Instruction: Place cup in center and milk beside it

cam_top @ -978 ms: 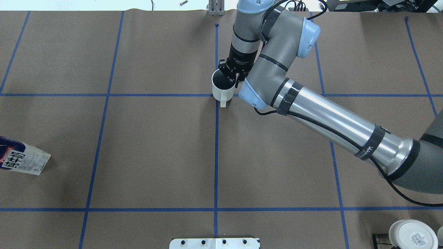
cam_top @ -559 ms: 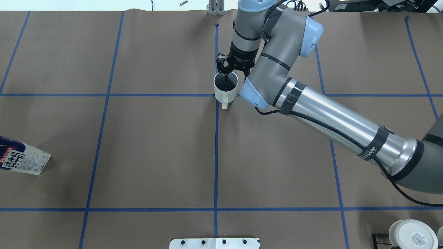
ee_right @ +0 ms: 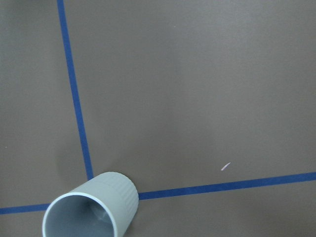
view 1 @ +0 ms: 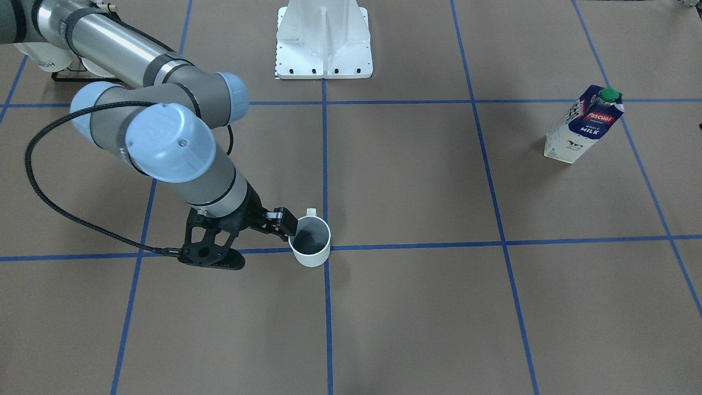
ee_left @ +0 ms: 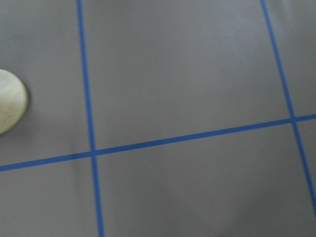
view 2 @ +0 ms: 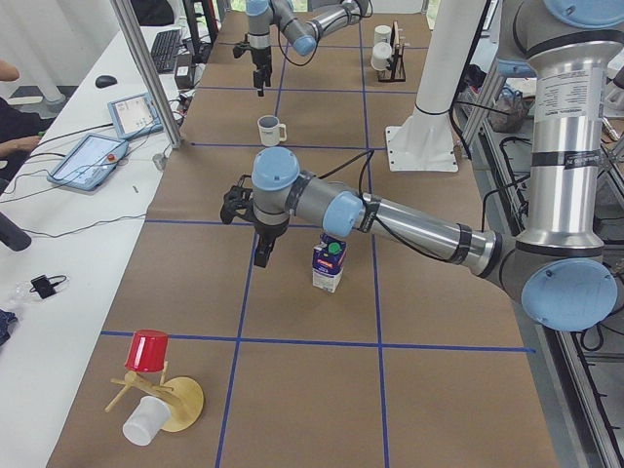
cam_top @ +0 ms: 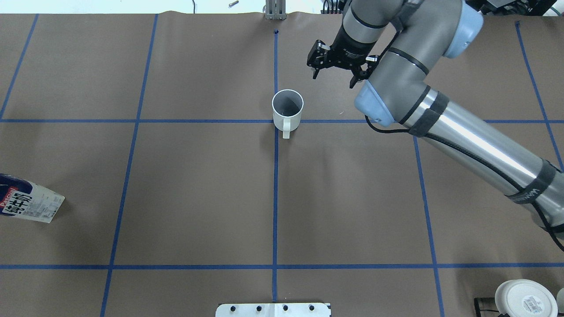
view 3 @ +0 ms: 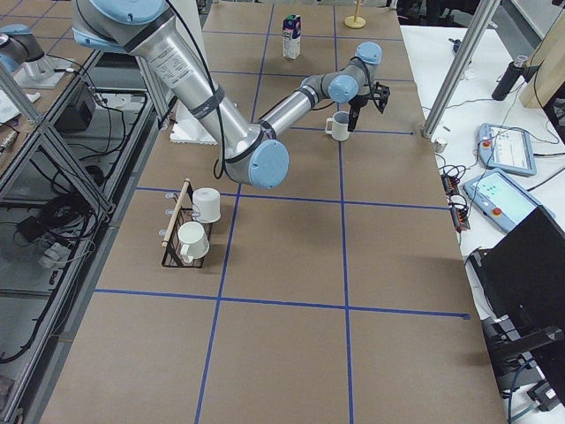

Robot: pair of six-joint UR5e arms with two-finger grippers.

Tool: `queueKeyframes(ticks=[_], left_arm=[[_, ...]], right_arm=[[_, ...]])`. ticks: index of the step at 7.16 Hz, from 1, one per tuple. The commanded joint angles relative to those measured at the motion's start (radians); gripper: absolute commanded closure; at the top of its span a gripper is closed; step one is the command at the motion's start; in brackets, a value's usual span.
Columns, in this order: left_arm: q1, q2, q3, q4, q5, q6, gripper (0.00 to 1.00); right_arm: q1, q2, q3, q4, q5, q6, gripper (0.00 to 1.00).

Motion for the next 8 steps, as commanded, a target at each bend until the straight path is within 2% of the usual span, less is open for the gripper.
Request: queueKeyframes(ticks=[1, 3, 8], left_arm=[[0.146, 0.169, -0.202, -0.006, 0.089, -0.037, 0.02], [0.260, 0.221, -0.244, -0.009, 0.187, -0.035, 0.02], [0.292, 0.237, -0.213, -0.007, 0.200, -0.032, 0.02]], right_arm=[[0.039, -0.083, 0.057, -0.001, 0.019, -0.052, 0.00], [0.047, -0.106, 0.057, 0.000, 0.019, -0.073, 0.00], [0.042, -0.133, 0.064, 0.010, 0.007, -0.073, 0.00]])
